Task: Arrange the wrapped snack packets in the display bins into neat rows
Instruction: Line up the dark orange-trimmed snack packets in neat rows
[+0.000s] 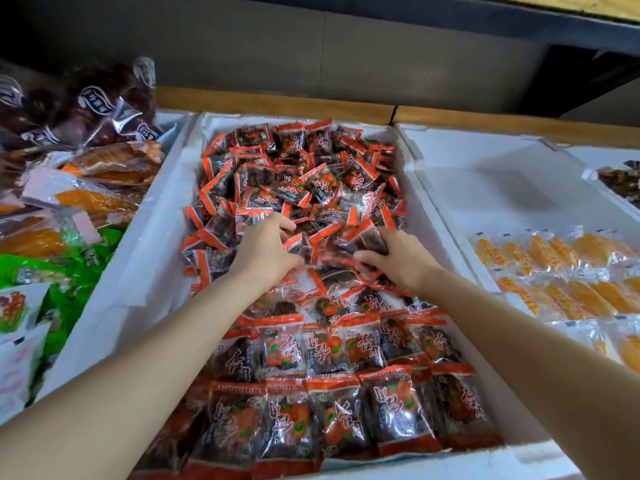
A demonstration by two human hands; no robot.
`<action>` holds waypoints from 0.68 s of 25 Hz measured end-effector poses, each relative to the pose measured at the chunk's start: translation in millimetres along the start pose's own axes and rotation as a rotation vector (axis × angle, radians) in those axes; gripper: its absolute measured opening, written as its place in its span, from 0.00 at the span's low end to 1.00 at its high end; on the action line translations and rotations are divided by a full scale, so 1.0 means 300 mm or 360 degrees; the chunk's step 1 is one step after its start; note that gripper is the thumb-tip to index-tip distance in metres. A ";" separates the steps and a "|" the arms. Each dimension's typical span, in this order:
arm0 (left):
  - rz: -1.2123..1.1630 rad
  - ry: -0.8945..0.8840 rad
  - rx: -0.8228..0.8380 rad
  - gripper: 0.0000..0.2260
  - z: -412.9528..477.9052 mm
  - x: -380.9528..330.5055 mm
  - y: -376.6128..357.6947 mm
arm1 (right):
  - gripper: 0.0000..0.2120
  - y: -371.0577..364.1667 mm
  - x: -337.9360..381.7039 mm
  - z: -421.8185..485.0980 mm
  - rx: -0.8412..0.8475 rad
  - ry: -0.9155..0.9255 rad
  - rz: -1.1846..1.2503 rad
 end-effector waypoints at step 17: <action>-0.0945 0.0253 0.0112 0.01 -0.336 -0.284 -0.096 | 0.09 0.213 -0.069 -0.509 -0.0009 -0.0036 -0.0781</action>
Point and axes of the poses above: each hand's wrist, its own z-axis towards the middle knuckle, its own y-axis out of the back of the hand, x = y × z, the point moved 6 cm from there along z, towards the middle knuckle, and after that the axes turned 6 degrees about -y, right-handed, at the moved point
